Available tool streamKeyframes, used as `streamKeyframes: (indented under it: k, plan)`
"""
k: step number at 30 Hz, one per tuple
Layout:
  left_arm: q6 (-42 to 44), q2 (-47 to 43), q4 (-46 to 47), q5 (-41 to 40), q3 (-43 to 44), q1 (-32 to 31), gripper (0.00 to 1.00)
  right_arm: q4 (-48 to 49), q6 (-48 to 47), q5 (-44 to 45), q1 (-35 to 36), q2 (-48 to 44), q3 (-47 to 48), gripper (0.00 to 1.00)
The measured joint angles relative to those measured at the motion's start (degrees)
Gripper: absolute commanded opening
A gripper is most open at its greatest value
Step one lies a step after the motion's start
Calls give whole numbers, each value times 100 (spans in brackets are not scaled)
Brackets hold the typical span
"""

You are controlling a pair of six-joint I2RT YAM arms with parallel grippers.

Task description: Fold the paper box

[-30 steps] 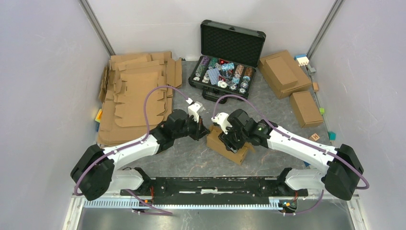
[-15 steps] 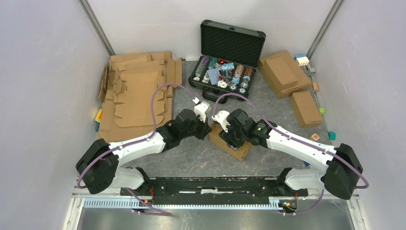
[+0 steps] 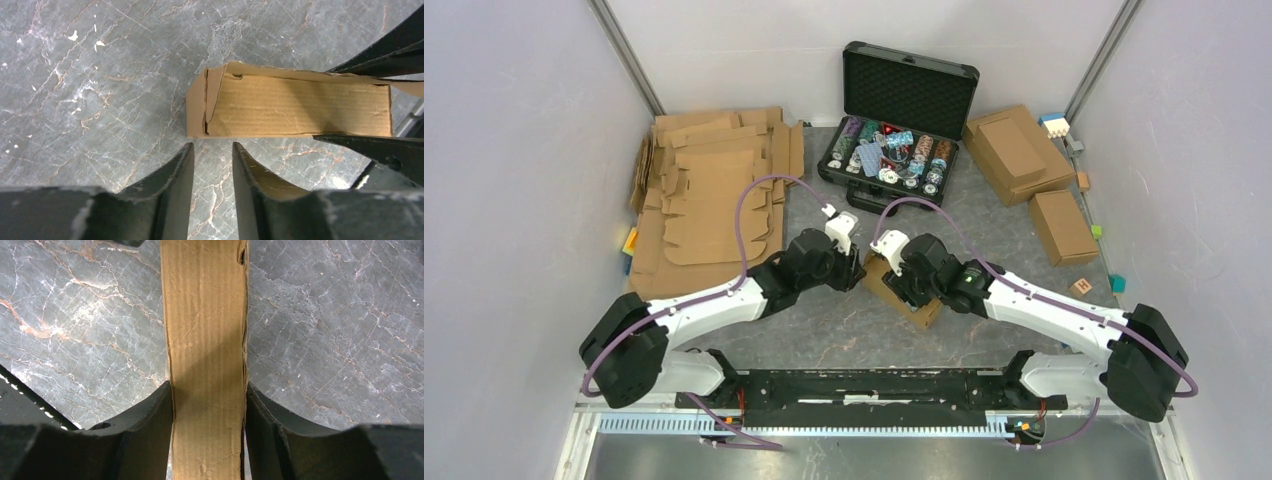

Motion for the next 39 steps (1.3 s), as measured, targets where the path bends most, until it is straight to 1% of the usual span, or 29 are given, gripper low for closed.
streamKeyframes:
  k: [1,5,9,12,17,19,20,23,24,25,28,31,35,39]
  plan:
    - [-28,-63,4,79,-48,63,50,35,9,39,0,9,-4,42]
    - [-144,-179,48,385,-118,319,53,103,11,114,13,35,-7,42]
    - [-157,-177,57,551,-103,433,52,111,11,146,35,39,-11,42]
    - [-157,-96,13,658,63,437,52,109,11,164,55,39,-11,42]
    - [-153,98,63,907,354,437,54,109,13,168,59,39,-13,42]
    - [-149,131,46,920,380,437,47,111,13,166,61,39,-13,42]
    - [-144,166,31,916,407,437,41,111,13,166,61,39,-13,42]
    - [-131,356,-4,905,555,437,19,111,13,164,61,39,-13,44]
    - [-111,435,-4,903,608,437,16,111,11,166,61,39,-13,45]
    - [-96,501,-7,892,649,437,13,111,11,166,61,39,-13,47]
    - [-55,573,-11,824,669,459,6,114,17,179,61,44,-13,57]
    - [-46,573,-11,752,669,457,6,118,61,192,63,46,-13,64]
    - [-46,562,-50,691,669,457,6,151,116,334,72,42,-85,81]
    - [-46,457,-225,590,669,439,5,120,162,422,72,-63,-155,93]
